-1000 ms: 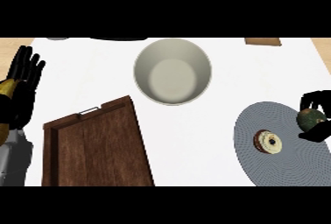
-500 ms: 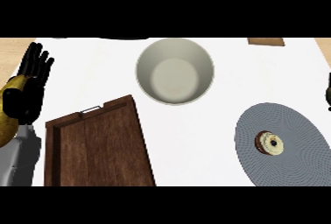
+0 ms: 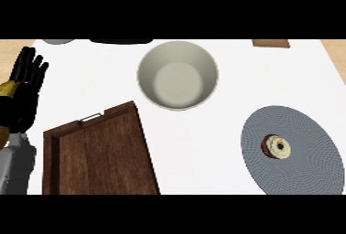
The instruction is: Pick the squash from the placemat and place it in the bowl
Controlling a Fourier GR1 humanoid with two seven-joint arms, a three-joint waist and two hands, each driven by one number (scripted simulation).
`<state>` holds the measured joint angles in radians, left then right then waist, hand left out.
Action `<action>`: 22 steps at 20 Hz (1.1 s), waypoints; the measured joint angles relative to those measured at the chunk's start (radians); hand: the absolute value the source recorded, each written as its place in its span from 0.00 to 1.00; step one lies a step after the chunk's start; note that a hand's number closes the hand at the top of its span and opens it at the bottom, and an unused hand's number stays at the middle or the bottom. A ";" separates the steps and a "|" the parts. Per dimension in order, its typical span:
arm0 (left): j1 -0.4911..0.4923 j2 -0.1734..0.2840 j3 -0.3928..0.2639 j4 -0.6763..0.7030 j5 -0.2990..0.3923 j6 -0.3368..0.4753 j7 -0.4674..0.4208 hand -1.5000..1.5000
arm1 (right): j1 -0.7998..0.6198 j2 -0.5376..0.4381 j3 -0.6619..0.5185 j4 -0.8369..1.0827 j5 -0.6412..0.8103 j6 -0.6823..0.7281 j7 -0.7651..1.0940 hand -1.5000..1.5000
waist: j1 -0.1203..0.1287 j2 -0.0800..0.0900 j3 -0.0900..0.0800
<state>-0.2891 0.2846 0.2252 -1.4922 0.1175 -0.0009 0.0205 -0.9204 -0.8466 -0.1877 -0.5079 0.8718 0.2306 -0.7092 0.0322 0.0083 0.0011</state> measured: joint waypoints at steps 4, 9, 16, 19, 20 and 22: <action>0.011 -0.003 0.004 0.000 -0.005 0.002 -0.009 0.50 | -0.077 0.011 -0.035 -0.005 -0.060 0.088 -0.033 1.00 | -0.010 -0.004 -0.001; 0.008 0.003 0.021 0.018 -0.003 0.005 -0.012 0.50 | -0.168 0.076 -0.063 -0.042 -0.145 0.215 0.049 1.00 | -0.023 -0.010 -0.002; 0.036 0.005 0.025 -0.014 -0.003 0.002 0.000 0.50 | -0.270 0.199 -0.061 -0.159 -0.231 0.367 0.263 1.00 | -0.032 -0.015 -0.002; 0.035 -0.001 0.023 0.000 -0.011 0.003 -0.014 0.50 | -0.319 0.270 -0.050 -0.198 -0.248 0.397 0.361 1.00 | -0.032 -0.014 -0.003; 0.028 -0.001 0.022 0.005 -0.011 0.003 -0.014 0.50 | -0.324 0.304 -0.040 -0.216 -0.250 0.400 0.393 1.00 | -0.034 -0.014 -0.003; 0.037 -0.001 0.025 -0.010 -0.006 0.000 -0.008 0.50 | -0.322 0.345 -0.024 -0.252 -0.255 0.415 0.435 1.00 | -0.033 -0.014 -0.002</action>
<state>-0.2521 0.2838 0.2506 -1.5022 0.1116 -0.0006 0.0122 -1.2423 -0.5016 -0.2118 -0.7595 0.6168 0.6452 -0.2740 -0.0006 -0.0061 -0.0013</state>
